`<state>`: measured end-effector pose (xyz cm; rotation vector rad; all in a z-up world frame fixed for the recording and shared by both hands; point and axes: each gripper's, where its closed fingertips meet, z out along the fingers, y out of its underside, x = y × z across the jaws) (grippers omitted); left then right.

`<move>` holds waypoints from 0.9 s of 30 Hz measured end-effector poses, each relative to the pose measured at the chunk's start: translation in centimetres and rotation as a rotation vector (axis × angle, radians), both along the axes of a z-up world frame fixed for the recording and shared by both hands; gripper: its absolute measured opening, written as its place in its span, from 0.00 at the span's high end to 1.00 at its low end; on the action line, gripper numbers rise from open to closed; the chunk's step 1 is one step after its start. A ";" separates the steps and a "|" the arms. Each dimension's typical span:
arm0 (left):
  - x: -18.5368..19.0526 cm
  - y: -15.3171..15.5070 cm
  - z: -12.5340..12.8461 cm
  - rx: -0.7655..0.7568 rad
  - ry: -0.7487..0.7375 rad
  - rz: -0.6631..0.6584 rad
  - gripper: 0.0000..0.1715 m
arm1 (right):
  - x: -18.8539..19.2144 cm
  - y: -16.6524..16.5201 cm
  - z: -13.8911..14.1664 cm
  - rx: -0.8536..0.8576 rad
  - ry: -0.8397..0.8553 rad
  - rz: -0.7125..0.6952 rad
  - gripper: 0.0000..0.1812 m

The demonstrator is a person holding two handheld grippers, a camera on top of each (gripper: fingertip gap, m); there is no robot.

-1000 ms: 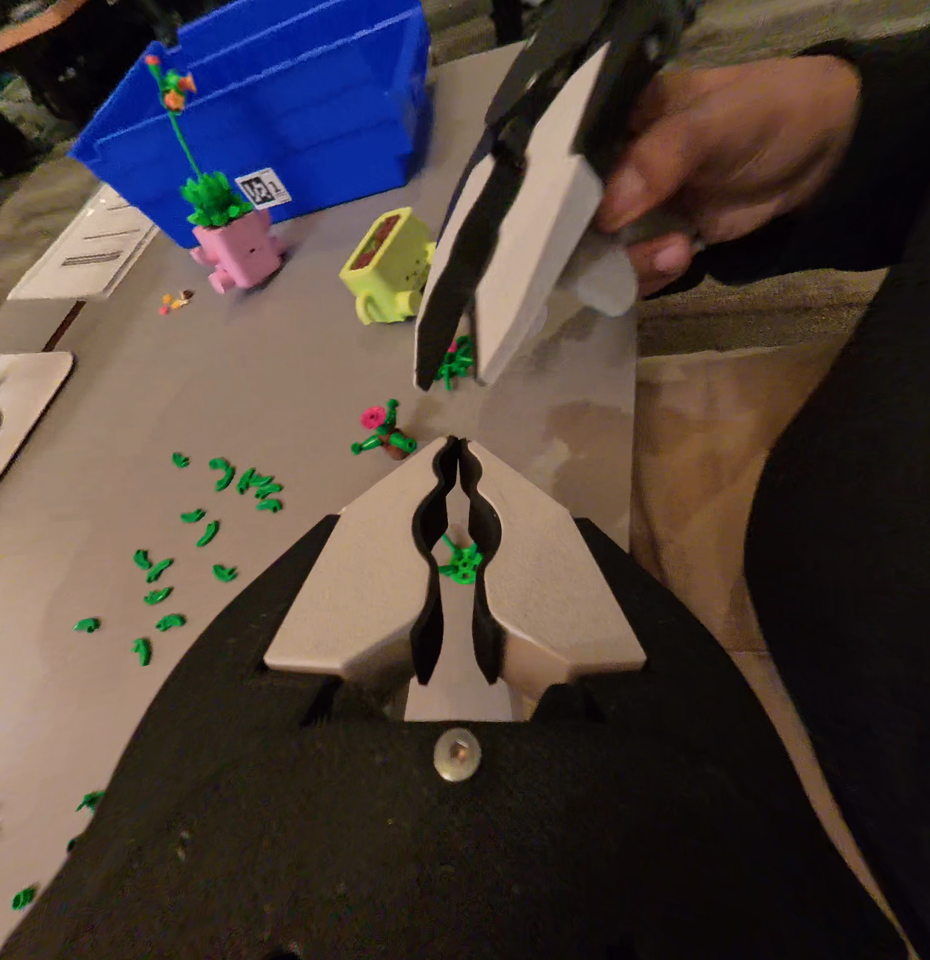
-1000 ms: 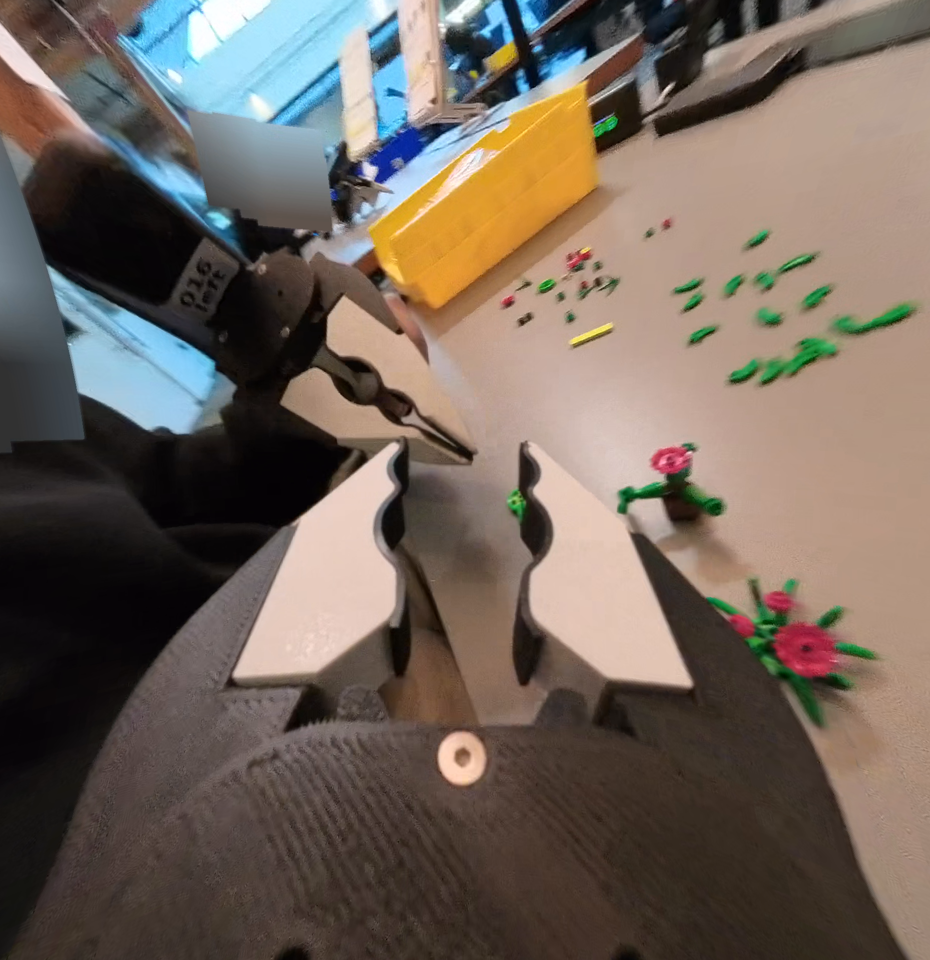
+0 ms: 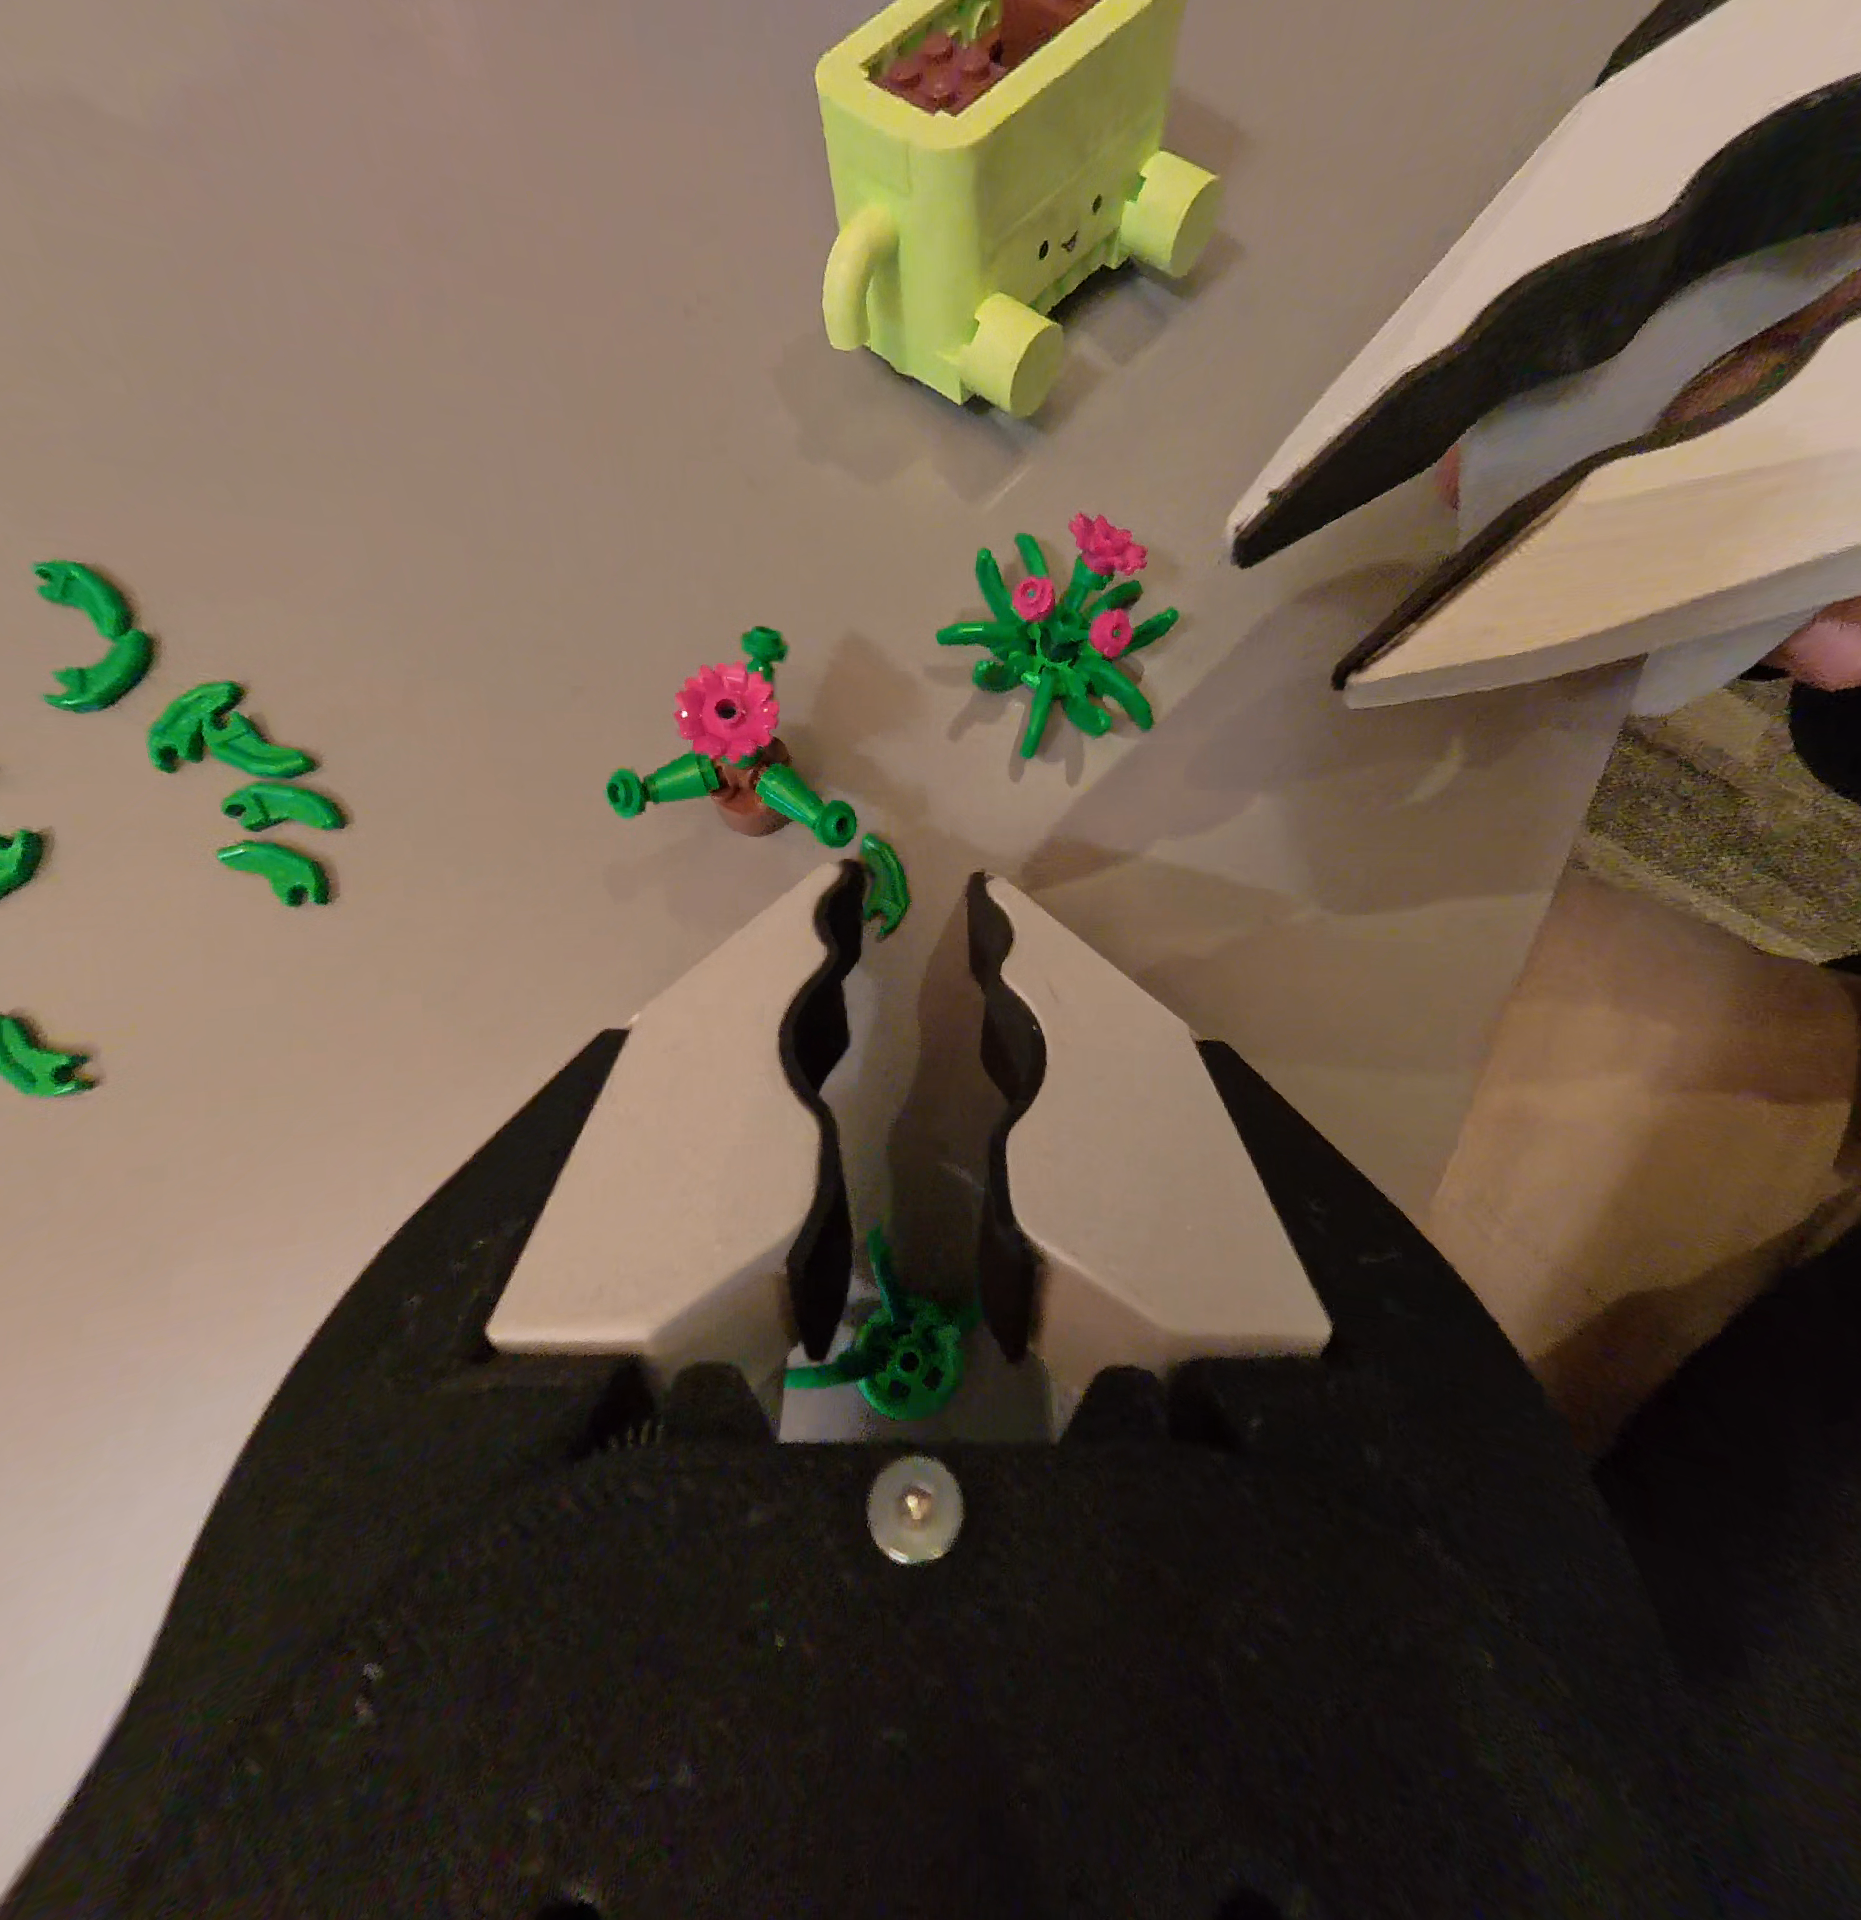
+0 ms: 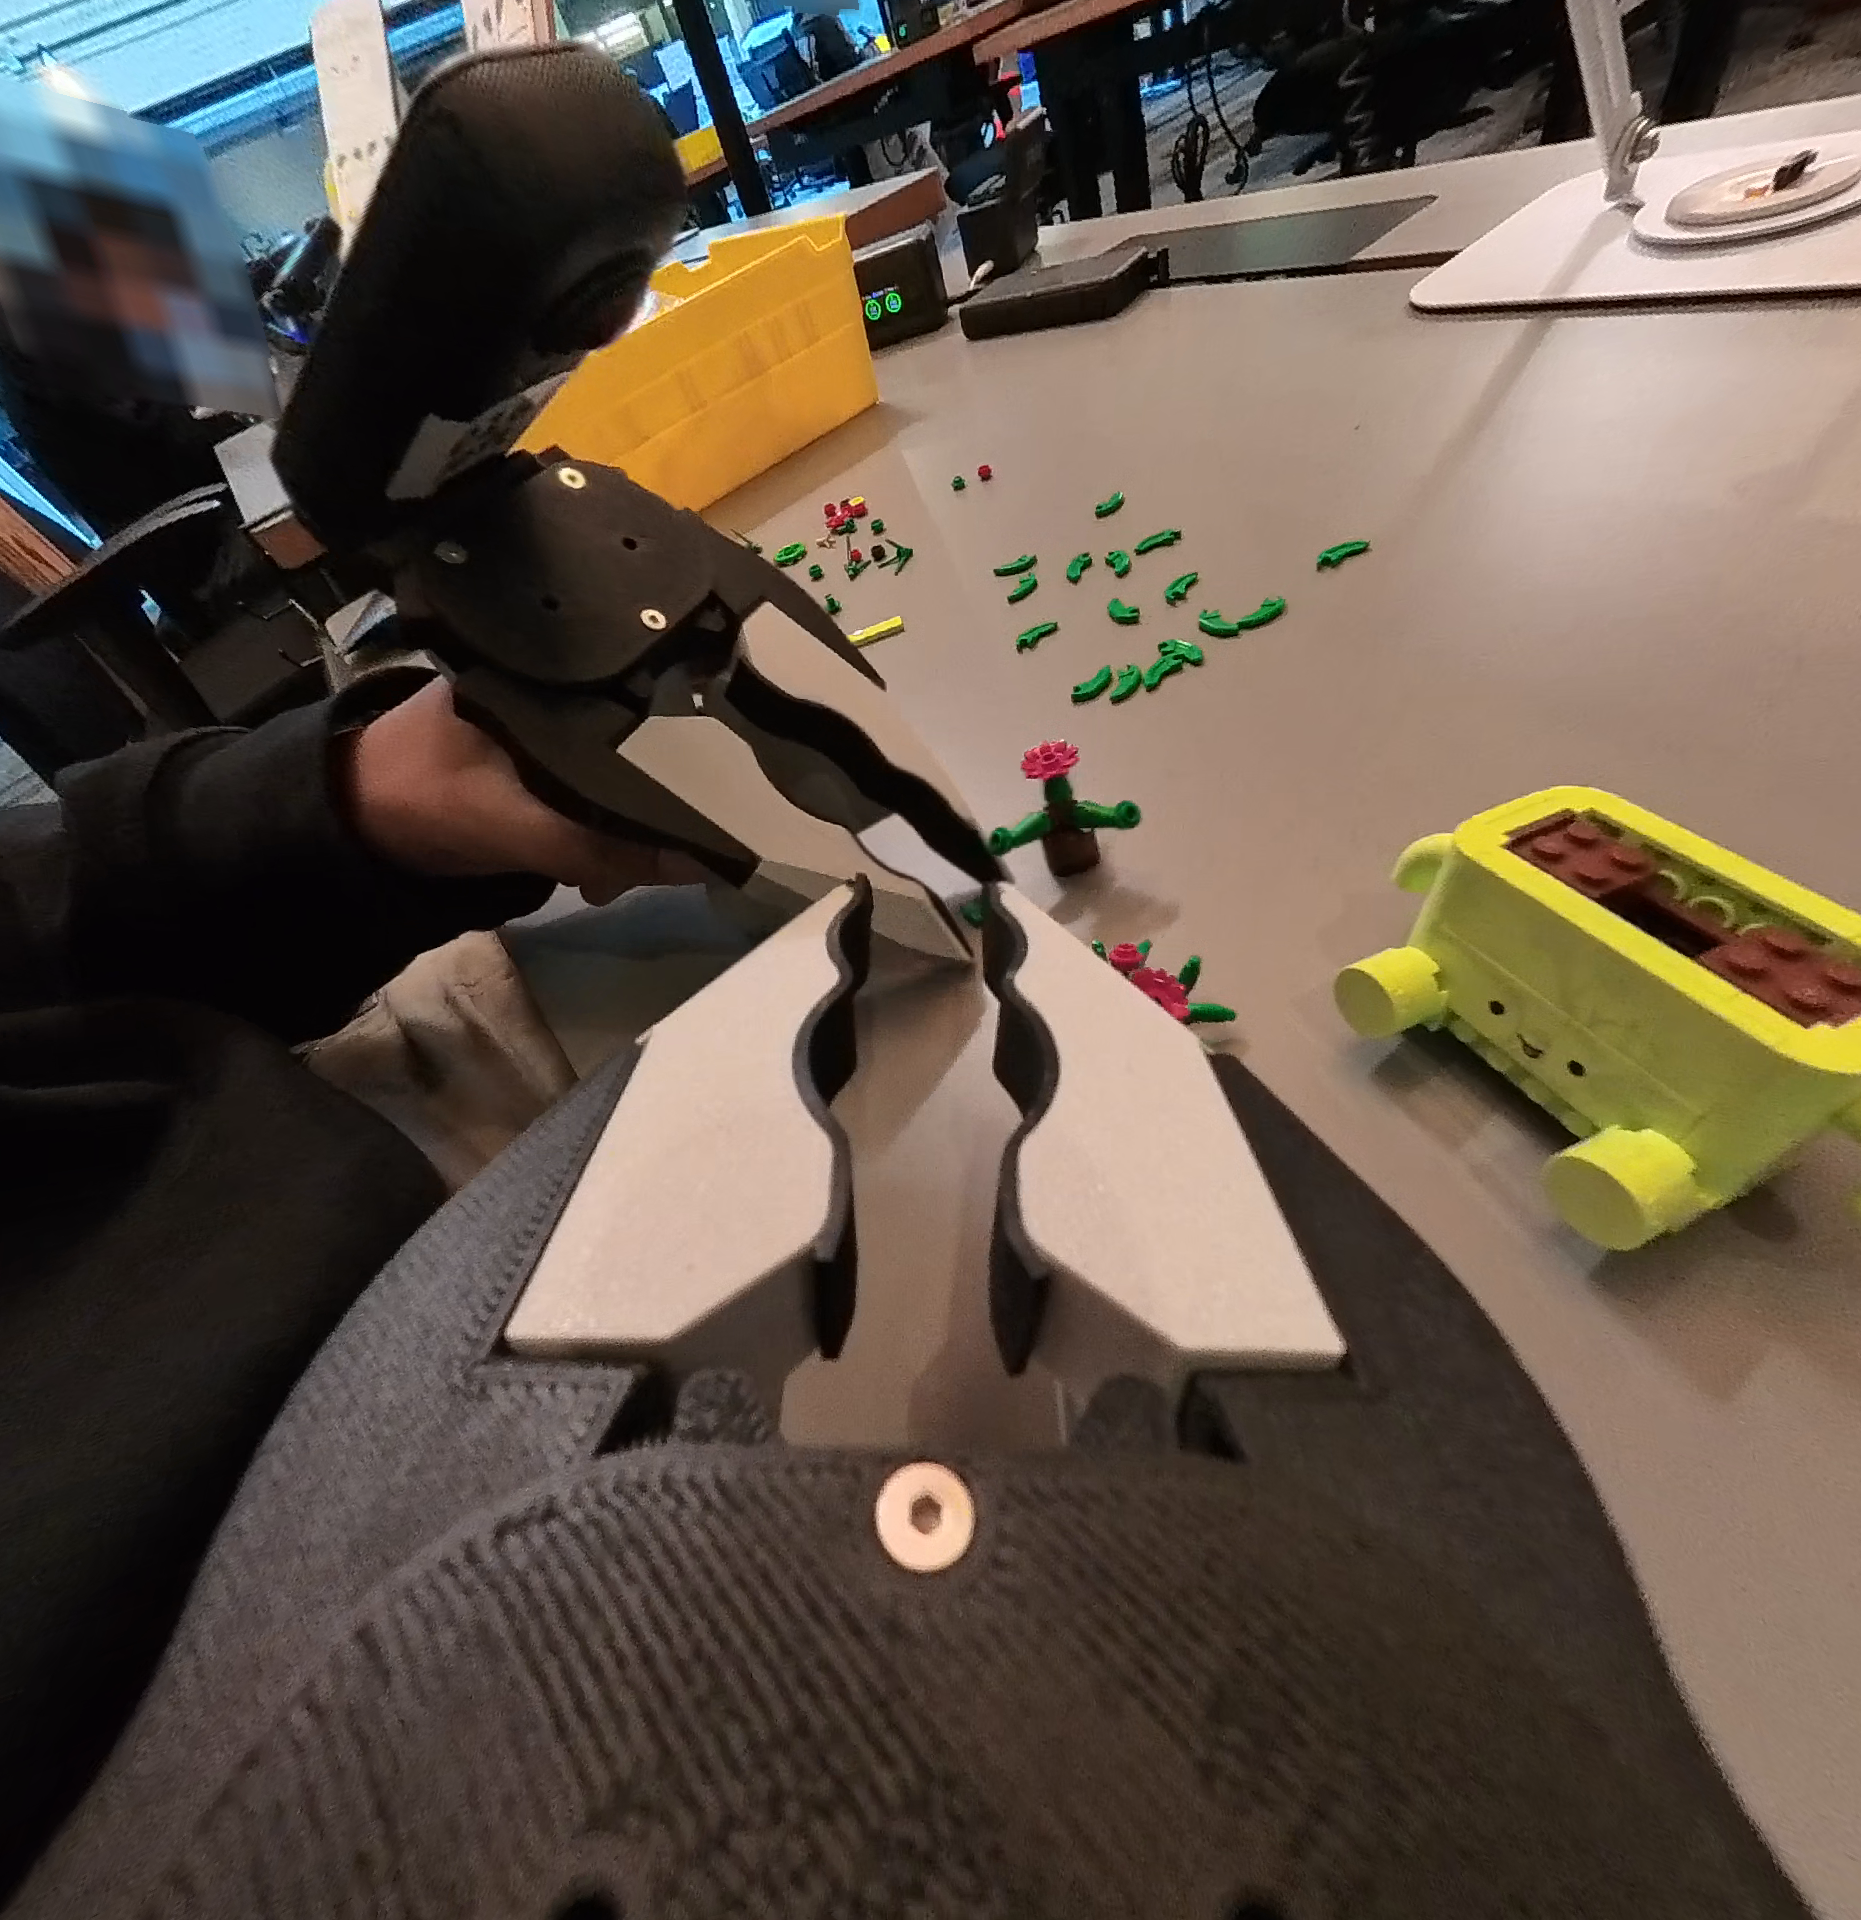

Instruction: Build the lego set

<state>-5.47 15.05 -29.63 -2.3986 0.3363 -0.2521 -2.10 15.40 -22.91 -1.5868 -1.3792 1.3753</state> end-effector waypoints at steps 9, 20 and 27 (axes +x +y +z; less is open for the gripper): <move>0.2 -1.1 0.5 -0.021 -0.059 -0.014 0.97 | 0.2 -0.5 0.2 0.017 0.012 0.030 0.88; 2.1 -5.1 5.9 -0.033 -0.612 -0.154 0.97 | 0.5 -4.7 1.3 0.875 0.186 0.119 0.91; 4.6 -7.9 6.7 -0.072 -0.655 -0.332 0.97 | 0.6 -7.8 2.1 0.952 0.382 0.173 0.93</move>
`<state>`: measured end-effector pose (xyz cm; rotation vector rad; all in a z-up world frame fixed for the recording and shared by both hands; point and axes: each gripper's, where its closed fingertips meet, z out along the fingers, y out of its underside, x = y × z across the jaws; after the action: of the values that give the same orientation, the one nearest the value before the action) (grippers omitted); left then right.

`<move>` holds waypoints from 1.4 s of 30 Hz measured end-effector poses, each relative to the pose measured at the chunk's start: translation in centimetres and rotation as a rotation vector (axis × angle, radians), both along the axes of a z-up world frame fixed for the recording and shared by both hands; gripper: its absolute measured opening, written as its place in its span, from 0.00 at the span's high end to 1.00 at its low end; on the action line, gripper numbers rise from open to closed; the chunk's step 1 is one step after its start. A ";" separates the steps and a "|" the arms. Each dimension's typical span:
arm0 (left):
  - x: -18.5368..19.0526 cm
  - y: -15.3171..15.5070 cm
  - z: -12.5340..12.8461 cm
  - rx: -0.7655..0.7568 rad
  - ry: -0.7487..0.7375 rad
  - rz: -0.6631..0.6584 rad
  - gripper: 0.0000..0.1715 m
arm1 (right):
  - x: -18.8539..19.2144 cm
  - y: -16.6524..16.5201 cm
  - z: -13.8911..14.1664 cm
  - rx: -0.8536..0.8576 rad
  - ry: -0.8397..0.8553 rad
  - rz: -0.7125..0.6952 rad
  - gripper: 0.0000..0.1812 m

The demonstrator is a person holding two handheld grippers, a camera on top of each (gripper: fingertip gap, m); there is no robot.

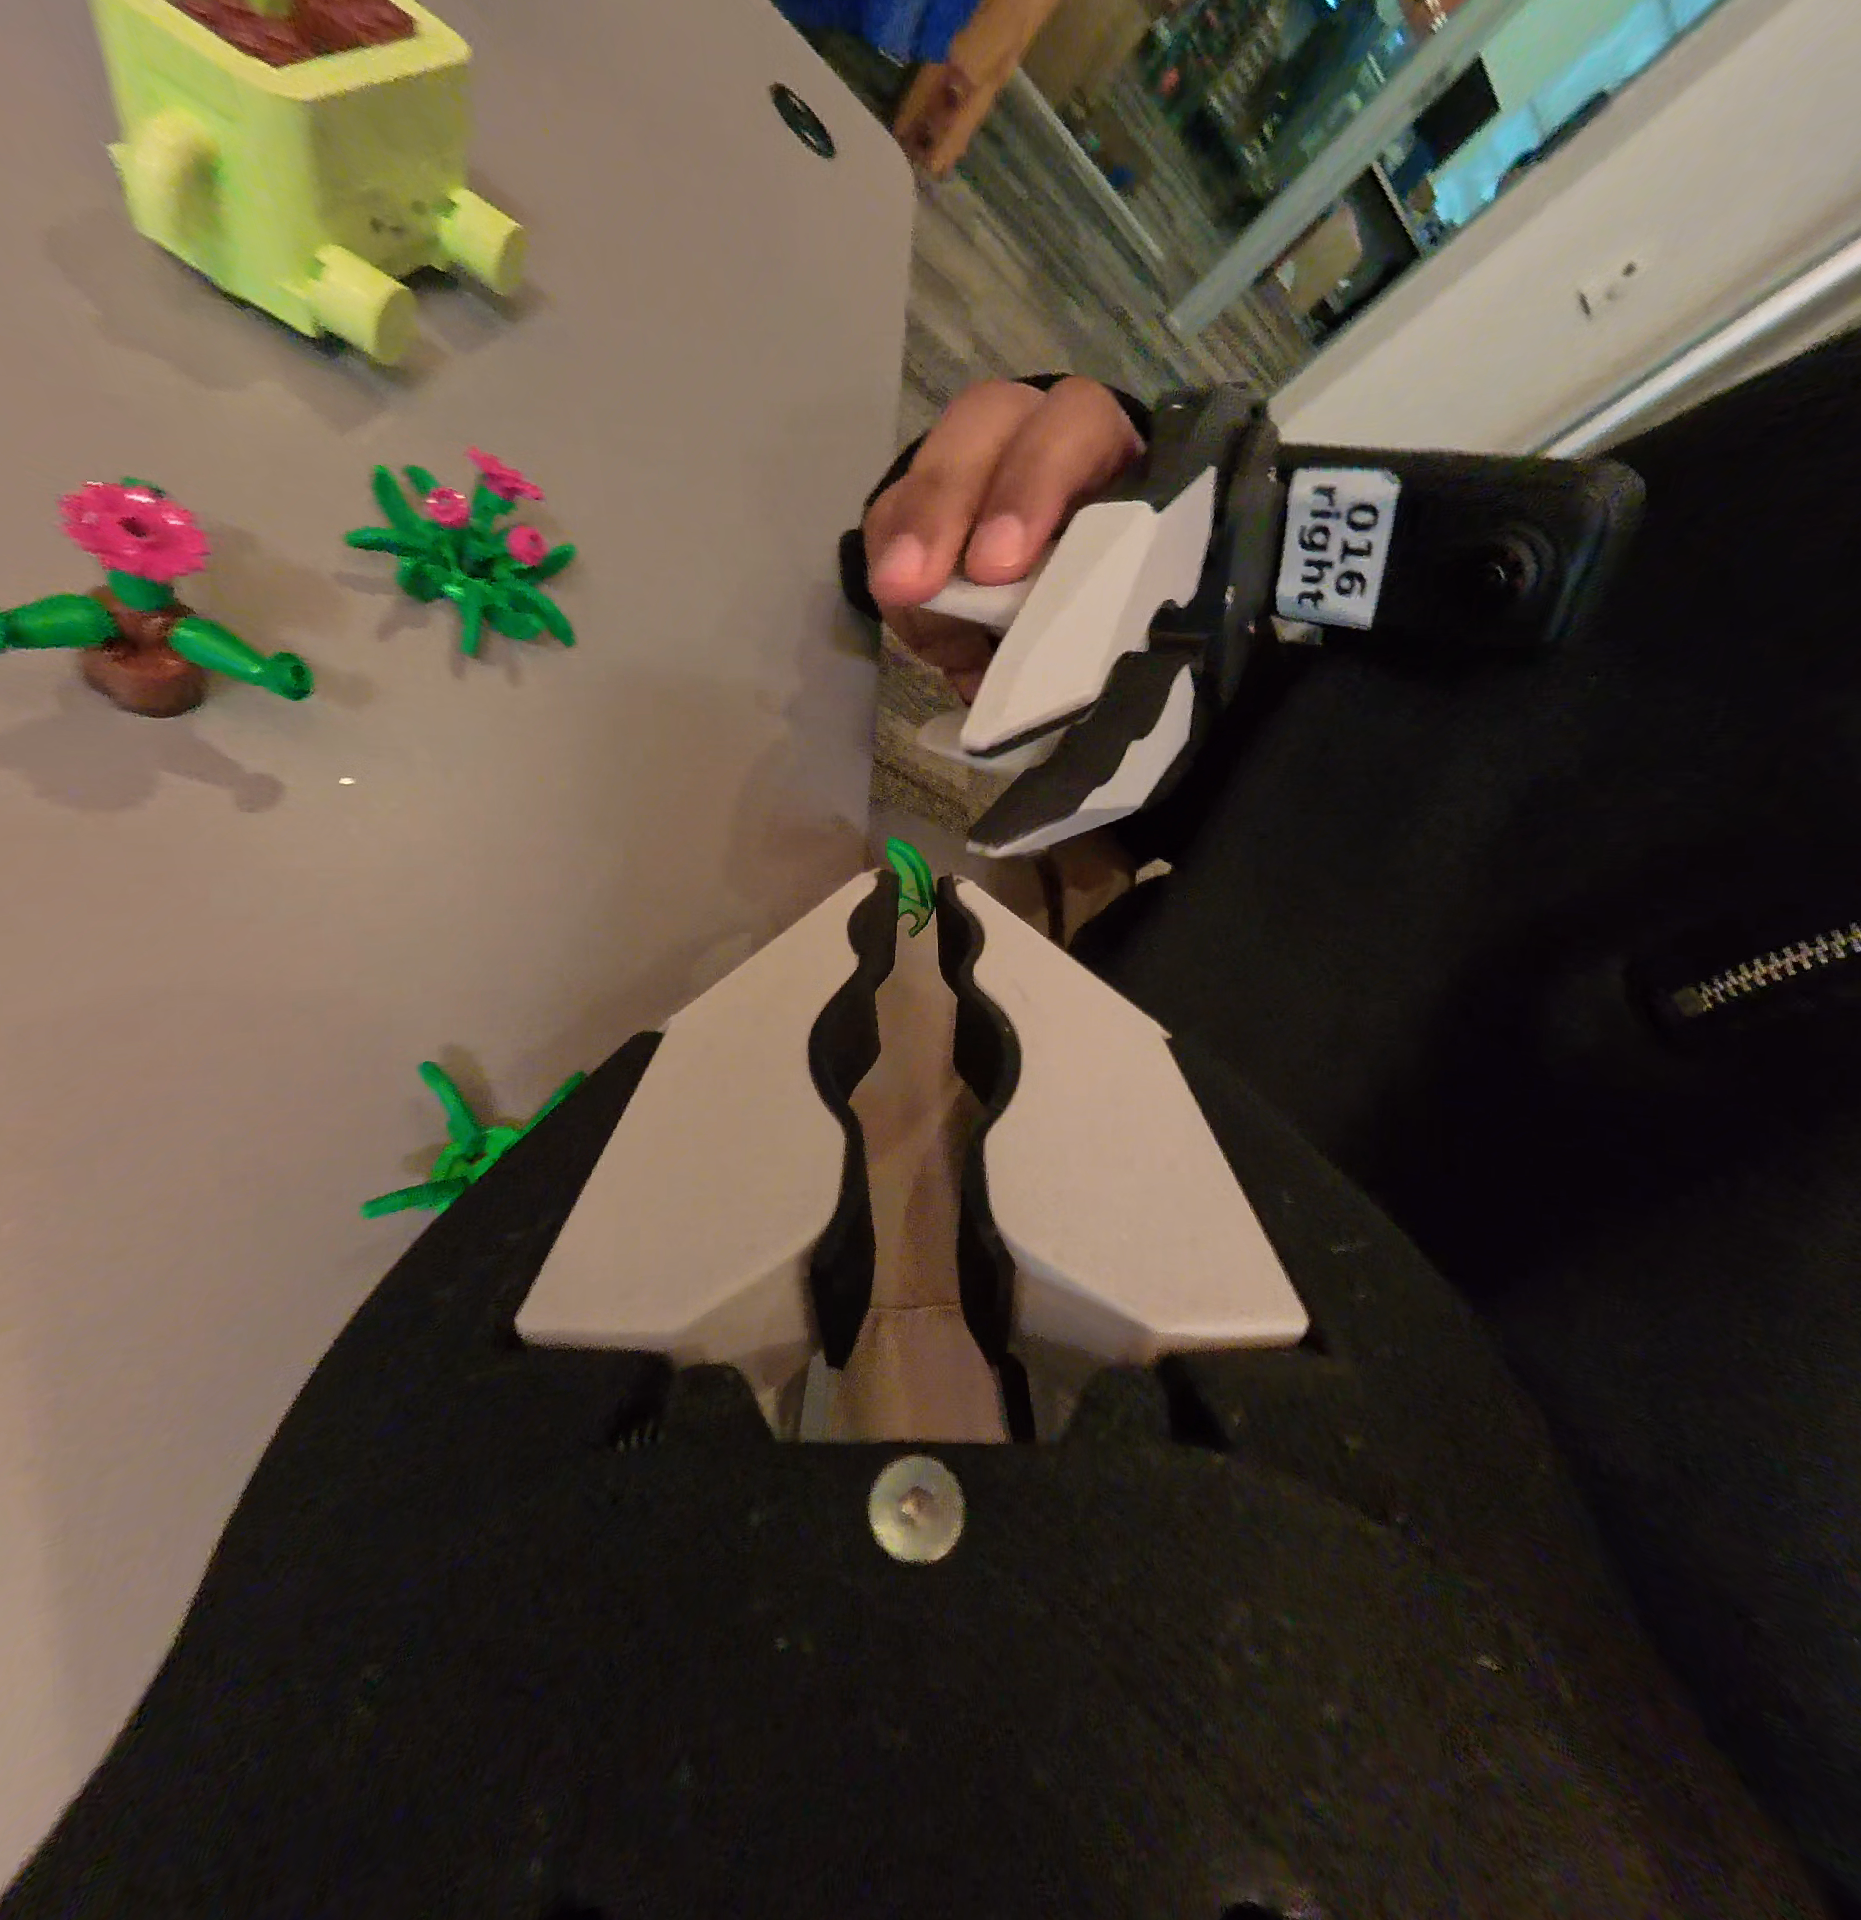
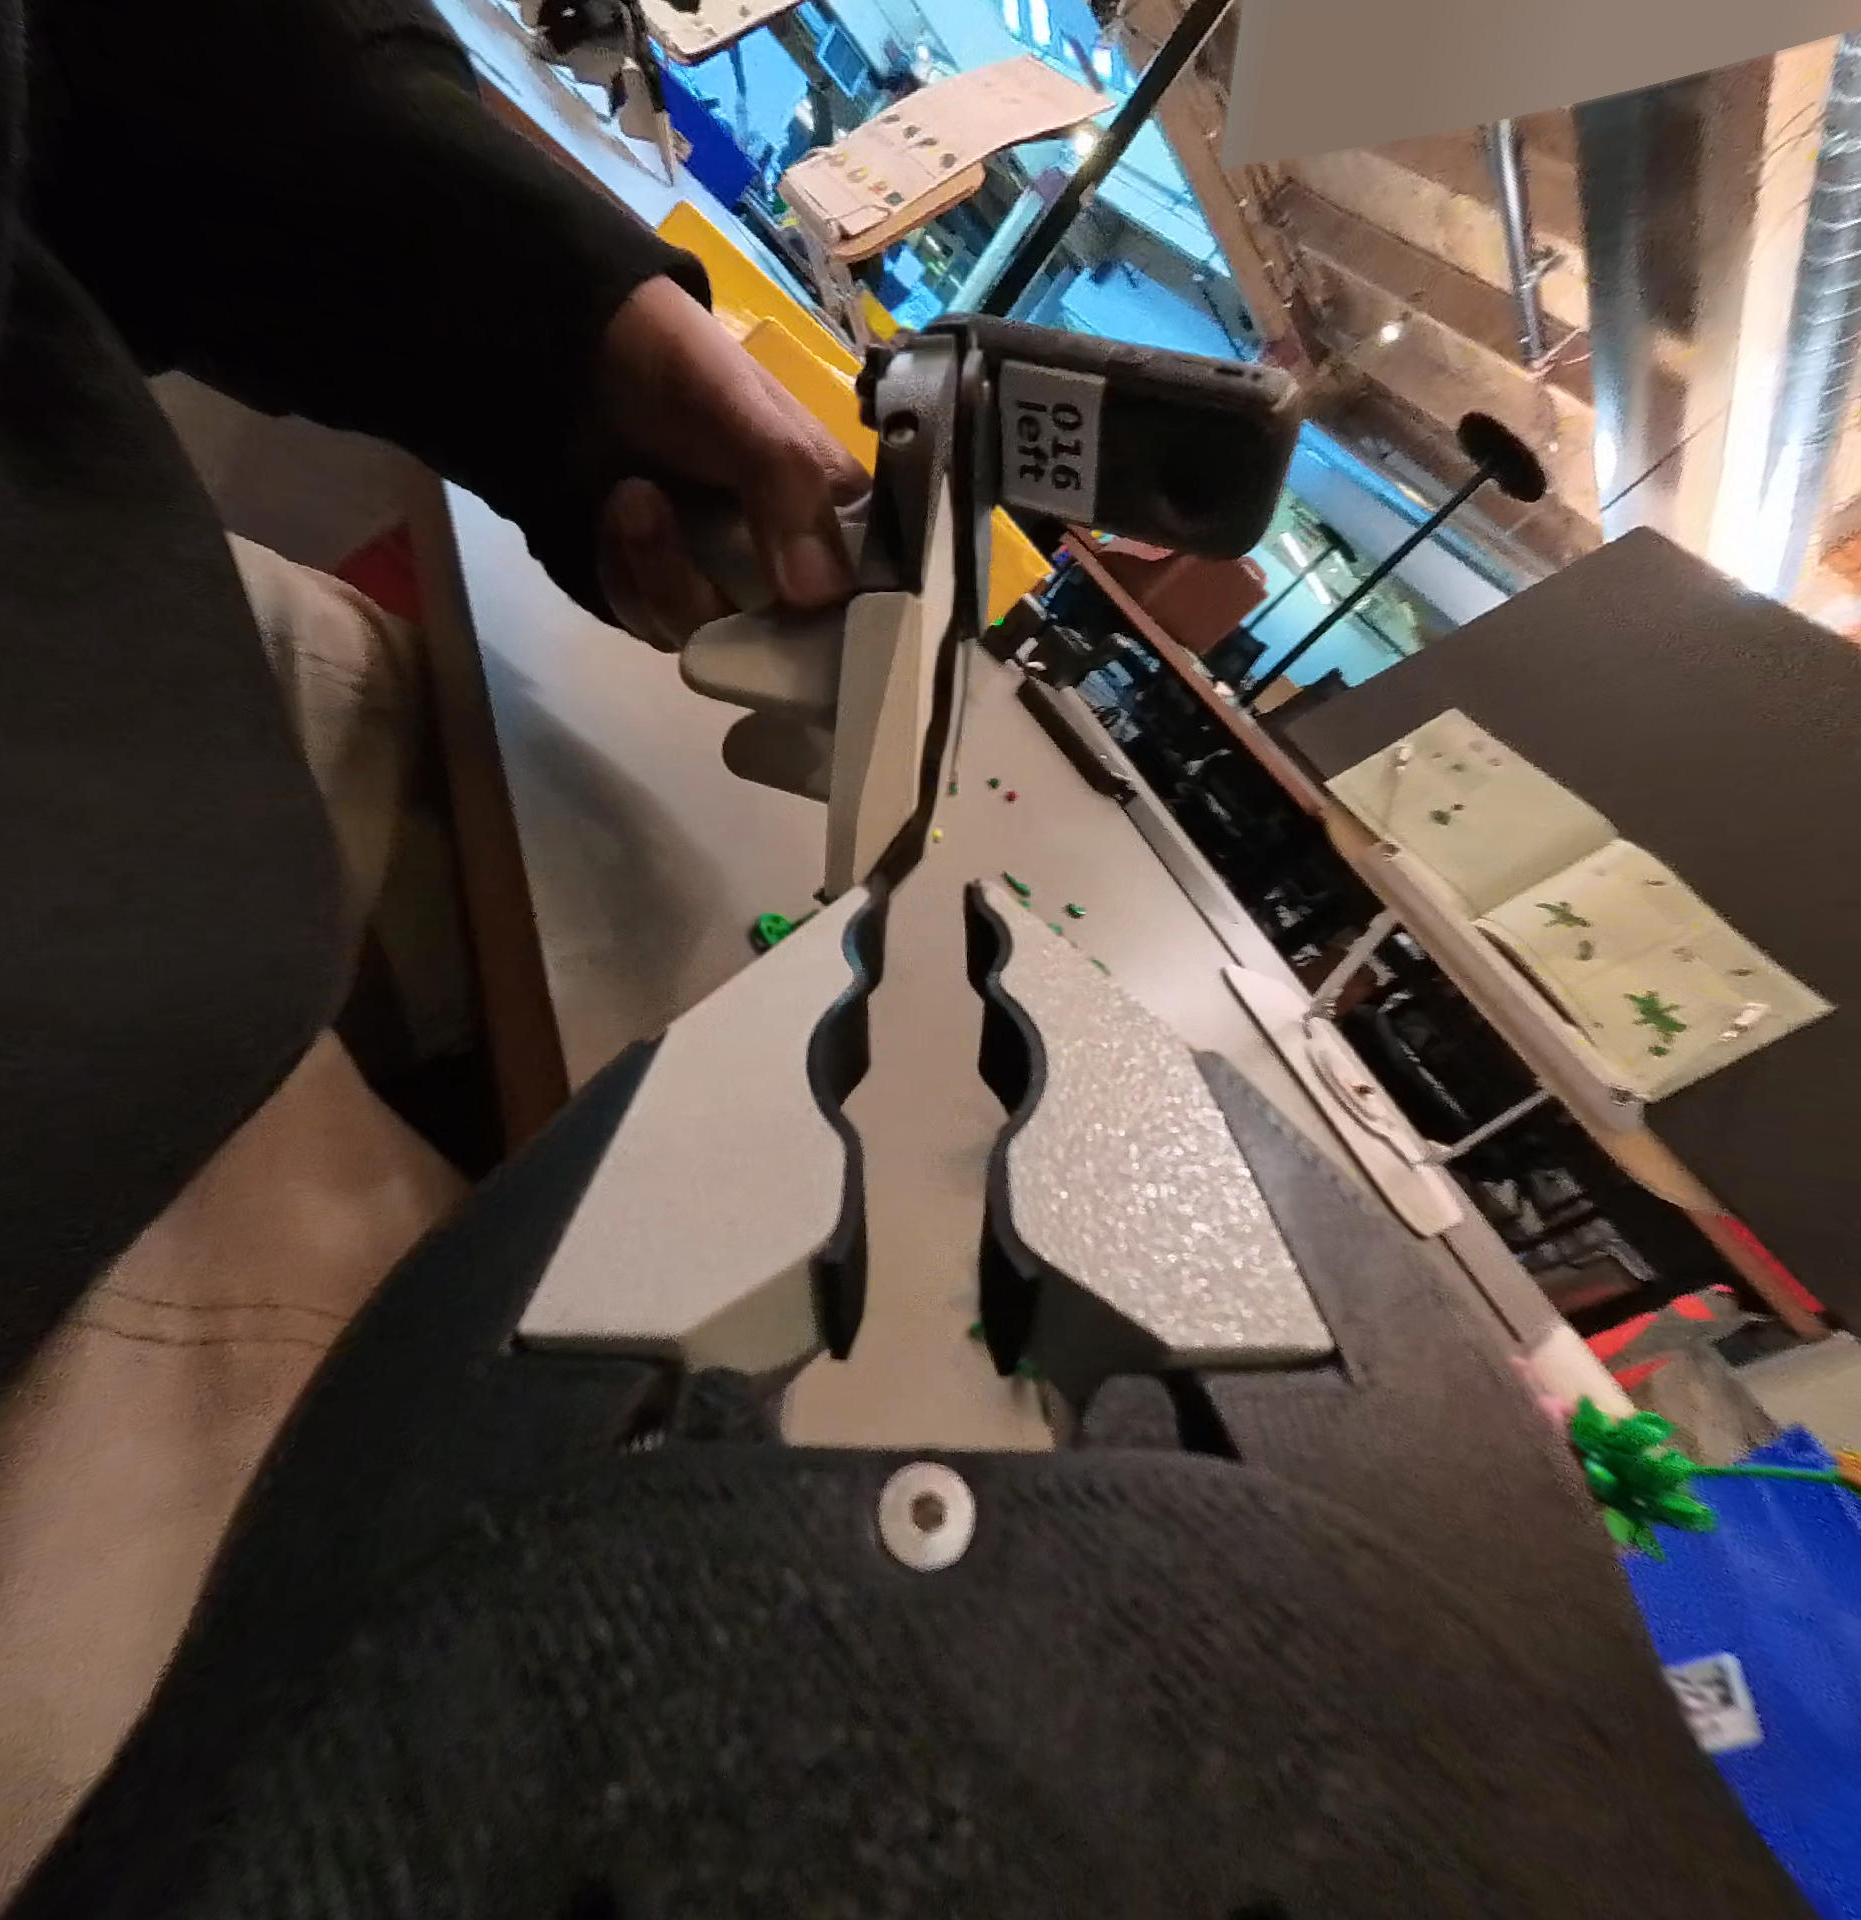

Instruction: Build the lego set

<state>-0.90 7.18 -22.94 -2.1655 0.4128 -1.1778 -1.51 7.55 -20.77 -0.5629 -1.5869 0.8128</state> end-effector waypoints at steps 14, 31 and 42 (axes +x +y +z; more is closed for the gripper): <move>0.9 -1.4 -0.3 -0.032 -0.029 -0.076 0.97 | 0.0 -2.0 -2.7 0.019 -0.183 0.107 0.97; 0.7 -0.4 1.4 0.211 -0.013 -0.004 0.98 | 0.4 -0.9 -1.0 -0.503 -0.353 0.195 1.00; 0.8 -0.5 2.1 0.223 -0.077 -0.004 1.00 | 0.5 -1.2 -0.3 -0.688 -0.340 0.259 0.98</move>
<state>-0.11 6.72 -20.82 -1.9238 0.4905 -1.1551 -1.03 6.38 -21.08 -1.0403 -1.6904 1.5459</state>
